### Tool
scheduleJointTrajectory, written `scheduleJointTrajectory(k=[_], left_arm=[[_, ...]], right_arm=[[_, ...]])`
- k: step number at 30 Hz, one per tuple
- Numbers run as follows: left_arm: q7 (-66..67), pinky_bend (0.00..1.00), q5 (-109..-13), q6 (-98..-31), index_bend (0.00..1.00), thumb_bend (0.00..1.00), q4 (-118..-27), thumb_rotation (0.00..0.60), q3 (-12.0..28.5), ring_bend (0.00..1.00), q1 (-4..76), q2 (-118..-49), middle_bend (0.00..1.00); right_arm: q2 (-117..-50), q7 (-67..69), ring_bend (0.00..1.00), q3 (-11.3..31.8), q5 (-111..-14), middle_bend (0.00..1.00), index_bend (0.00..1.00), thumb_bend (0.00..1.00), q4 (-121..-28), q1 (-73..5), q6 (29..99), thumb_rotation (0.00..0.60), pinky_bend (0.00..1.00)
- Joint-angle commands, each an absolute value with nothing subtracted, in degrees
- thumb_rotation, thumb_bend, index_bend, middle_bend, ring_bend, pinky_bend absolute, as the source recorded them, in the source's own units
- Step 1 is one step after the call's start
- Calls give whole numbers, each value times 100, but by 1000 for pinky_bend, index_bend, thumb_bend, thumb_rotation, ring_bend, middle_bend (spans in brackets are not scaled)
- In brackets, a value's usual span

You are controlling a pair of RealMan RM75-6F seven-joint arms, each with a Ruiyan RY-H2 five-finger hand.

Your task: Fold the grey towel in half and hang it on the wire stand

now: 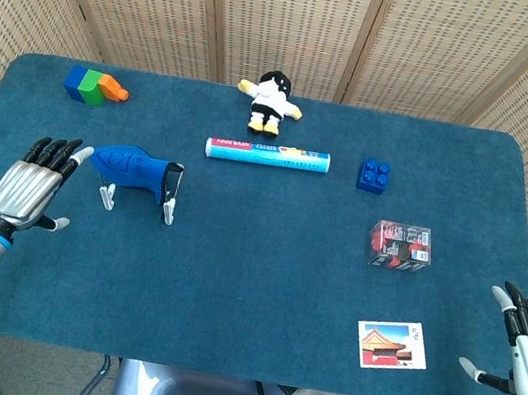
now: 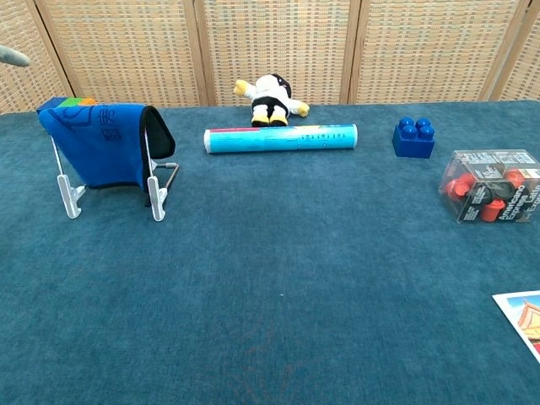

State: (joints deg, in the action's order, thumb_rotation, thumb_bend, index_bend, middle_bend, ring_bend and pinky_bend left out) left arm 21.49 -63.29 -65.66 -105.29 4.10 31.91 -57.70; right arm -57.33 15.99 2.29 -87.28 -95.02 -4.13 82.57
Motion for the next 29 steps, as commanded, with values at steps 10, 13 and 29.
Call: scheduleJointTrajectory(k=[10,13,29], left_arm=[[590,0,-7654,-7922,0,53,-9681,600,243,0,2148,-5913,0],[487,0,-7769,-8285,0,53,-9541,600,167,0,1856,-6011,0],[714,0,-8197,-9448,0,54,-9452,600,-160,0,697,-6299,0]], right_arm=[[-5756,1564,0,222,-8771,0,0,0,-9495,-391,8327,600,0],[-5771,1537,0,220,-8793,0,0,0,-9492,-382,8361,600,0],[-6210,461,0,364,-8854,0,0,0,-9407,-204,8990,600,0]])
